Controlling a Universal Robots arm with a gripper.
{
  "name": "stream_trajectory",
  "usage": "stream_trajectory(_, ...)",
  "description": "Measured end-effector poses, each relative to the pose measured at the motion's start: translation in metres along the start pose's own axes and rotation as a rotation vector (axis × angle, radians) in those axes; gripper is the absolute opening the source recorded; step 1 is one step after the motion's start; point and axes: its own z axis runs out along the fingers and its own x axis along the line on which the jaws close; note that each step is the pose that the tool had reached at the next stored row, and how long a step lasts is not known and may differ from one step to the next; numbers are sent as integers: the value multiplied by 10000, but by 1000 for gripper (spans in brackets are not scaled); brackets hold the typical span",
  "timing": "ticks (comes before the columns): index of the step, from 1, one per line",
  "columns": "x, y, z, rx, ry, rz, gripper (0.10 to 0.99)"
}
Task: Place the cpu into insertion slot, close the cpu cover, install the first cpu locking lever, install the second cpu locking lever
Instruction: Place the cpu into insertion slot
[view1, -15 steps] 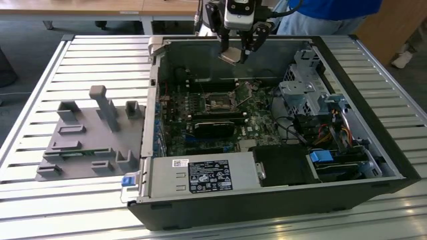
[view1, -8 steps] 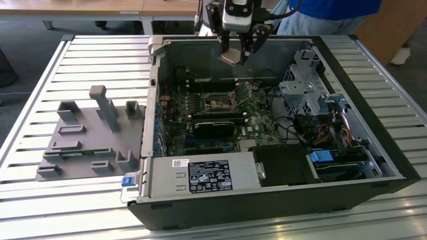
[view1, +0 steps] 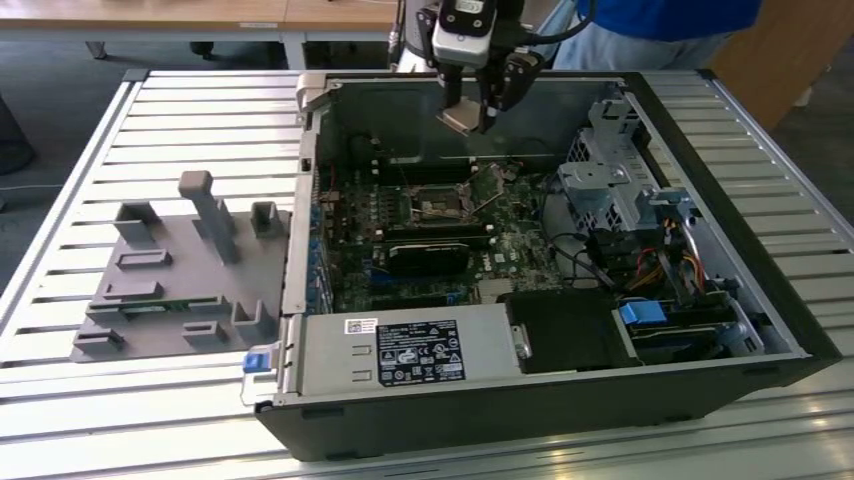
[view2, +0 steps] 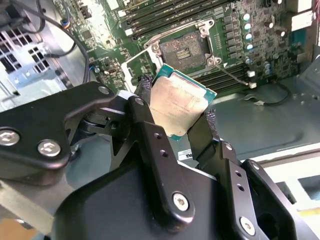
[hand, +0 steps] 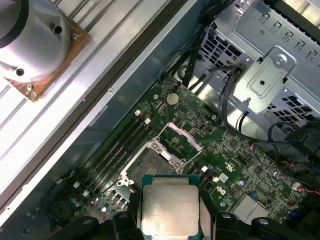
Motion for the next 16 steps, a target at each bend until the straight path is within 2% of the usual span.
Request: stream_trajectory(16, 1, -3, 49, -31, -182, 2193, 541)
